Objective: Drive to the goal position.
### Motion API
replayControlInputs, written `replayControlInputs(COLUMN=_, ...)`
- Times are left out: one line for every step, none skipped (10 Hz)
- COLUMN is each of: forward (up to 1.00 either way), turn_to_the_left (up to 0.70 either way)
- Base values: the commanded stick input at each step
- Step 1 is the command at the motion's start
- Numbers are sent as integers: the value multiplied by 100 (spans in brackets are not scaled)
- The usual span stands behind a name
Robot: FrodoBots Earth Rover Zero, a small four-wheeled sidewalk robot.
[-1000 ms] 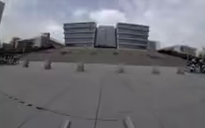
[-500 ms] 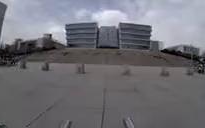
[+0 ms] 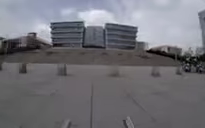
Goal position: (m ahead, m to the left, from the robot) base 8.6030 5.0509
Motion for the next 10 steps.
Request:
replayControlInputs(forward=100, turn_to_the_left=0)
replayControlInputs(forward=100, turn_to_the_left=0)
replayControlInputs(forward=100, turn_to_the_left=0)
replayControlInputs(forward=100, turn_to_the_left=0)
replayControlInputs(forward=100, turn_to_the_left=0)
replayControlInputs(forward=100, turn_to_the_left=0)
replayControlInputs(forward=100, turn_to_the_left=0)
replayControlInputs(forward=100, turn_to_the_left=0)
replayControlInputs(forward=100, turn_to_the_left=0)
replayControlInputs(forward=100, turn_to_the_left=0)
